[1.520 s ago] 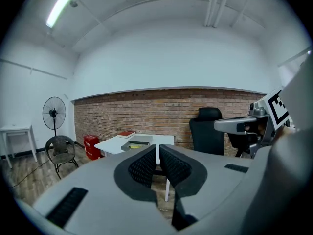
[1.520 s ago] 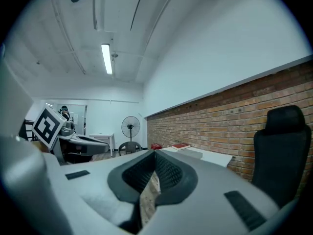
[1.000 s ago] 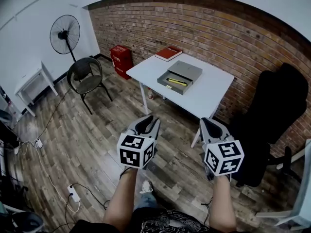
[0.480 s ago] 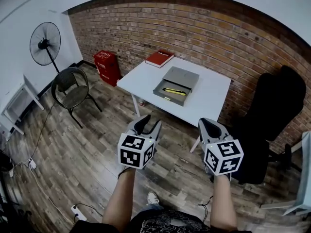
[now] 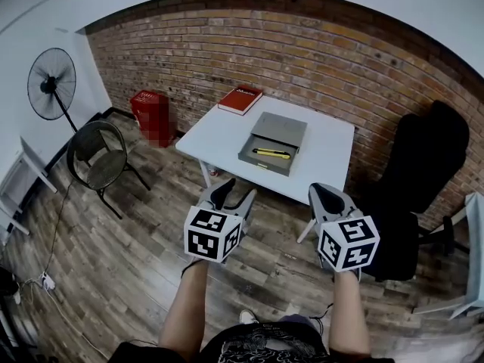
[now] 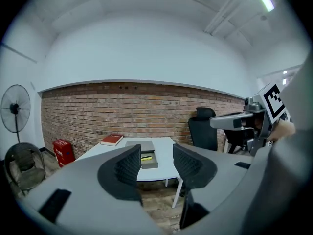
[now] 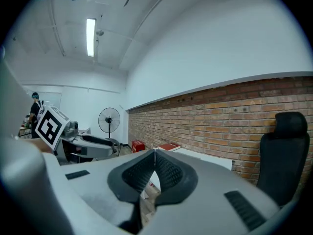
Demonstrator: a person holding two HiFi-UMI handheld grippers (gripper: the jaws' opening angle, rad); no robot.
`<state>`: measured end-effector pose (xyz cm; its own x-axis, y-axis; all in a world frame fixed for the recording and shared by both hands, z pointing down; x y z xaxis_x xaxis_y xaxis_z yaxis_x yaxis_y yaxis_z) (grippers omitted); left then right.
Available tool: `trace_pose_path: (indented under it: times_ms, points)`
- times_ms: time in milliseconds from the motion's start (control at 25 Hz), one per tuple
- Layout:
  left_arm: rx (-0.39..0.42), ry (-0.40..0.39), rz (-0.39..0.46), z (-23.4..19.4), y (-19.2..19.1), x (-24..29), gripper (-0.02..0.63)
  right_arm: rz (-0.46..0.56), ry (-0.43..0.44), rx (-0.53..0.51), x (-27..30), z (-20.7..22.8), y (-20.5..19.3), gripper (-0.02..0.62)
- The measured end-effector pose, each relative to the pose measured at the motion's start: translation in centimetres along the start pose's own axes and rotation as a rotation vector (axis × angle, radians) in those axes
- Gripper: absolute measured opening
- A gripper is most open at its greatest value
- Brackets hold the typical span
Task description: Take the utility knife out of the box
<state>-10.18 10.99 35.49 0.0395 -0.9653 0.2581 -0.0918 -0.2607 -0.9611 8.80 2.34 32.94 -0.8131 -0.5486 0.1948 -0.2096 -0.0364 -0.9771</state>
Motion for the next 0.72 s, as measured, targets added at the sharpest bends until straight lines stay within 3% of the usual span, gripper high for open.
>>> trace_pose_path:
  times_ms: [320, 720]
  points:
    - [-0.058, -0.033, 0.042, -2.4, 0.9, 1.9, 0.218, 0.002, -0.039, 0.012, 1.8, 0.7, 0.2, 0.02]
    - [-0.026, -0.012, -0.002, -5.4, 0.8, 7.3, 0.218, 0.001, -0.034, 0.023, 7.7, 3.4, -0.3, 0.02]
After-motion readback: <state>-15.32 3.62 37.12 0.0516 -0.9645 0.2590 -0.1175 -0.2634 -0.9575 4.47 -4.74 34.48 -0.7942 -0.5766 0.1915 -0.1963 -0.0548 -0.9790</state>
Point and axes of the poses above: the fingertips, and each gripper's own axes: x forward along the fingers, z to its right, y out of its top, the point moved 6 cm from there along -x, backward along the fingers, and after that the axes turned 4 degrees about -x, right-handed, at the moved point
